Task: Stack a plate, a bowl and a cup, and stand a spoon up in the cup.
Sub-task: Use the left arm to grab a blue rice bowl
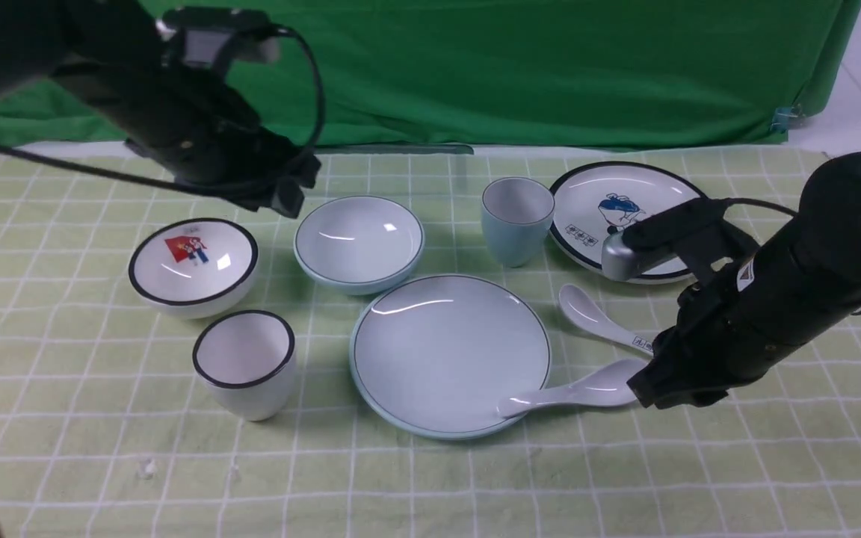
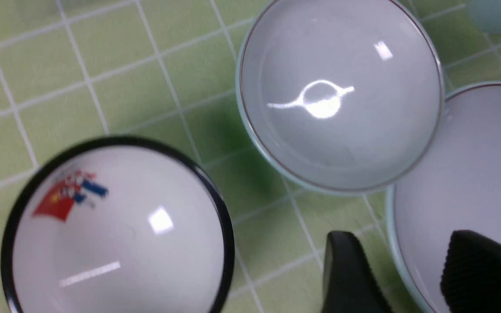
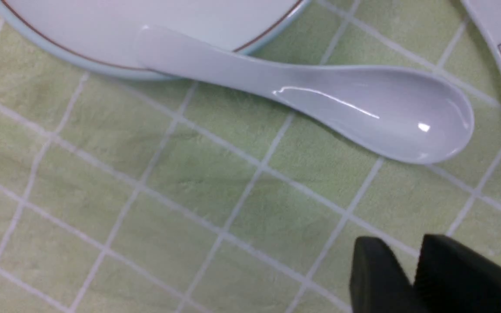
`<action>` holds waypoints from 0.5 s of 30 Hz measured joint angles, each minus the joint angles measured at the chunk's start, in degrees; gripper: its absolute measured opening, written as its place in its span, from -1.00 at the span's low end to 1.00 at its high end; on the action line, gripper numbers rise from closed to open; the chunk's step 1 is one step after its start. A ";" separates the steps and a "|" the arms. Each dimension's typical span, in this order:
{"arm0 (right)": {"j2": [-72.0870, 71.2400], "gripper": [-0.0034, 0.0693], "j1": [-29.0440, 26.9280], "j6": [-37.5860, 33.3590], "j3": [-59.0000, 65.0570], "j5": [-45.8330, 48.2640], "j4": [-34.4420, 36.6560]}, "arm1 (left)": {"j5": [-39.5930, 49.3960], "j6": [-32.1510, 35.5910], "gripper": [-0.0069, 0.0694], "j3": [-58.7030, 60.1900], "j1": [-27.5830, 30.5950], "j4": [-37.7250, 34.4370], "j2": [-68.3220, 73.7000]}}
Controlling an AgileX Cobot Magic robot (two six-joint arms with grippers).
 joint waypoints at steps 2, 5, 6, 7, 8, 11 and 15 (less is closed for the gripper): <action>0.00 -0.33 0.00 0.00 0.00 -1.06 0.12 | 0.29 -0.65 0.28 -4.10 -1.16 3.47 4.38; 0.00 -0.27 0.00 0.00 -0.05 -2.54 0.19 | -0.06 -2.60 0.52 -8.98 -1.57 5.81 10.44; 0.00 -0.26 0.00 -0.01 -0.05 -2.74 0.25 | -0.26 -3.37 0.55 -9.79 -1.57 5.94 11.91; 0.00 -0.26 0.00 -0.07 -0.05 -2.86 0.30 | -0.42 -5.10 0.58 -11.34 -1.43 6.25 14.01; 0.00 -0.26 0.00 -0.13 -0.05 -2.92 0.32 | -0.47 -6.13 0.59 -12.48 -1.31 6.26 15.62; 0.00 -0.25 0.00 -0.13 -0.05 -2.99 0.48 | -0.47 -7.39 0.57 -15.11 -1.09 6.42 19.40; 0.00 -0.25 0.00 -0.14 -0.05 -3.04 0.54 | -0.49 -8.14 0.37 -17.17 -1.04 6.52 22.63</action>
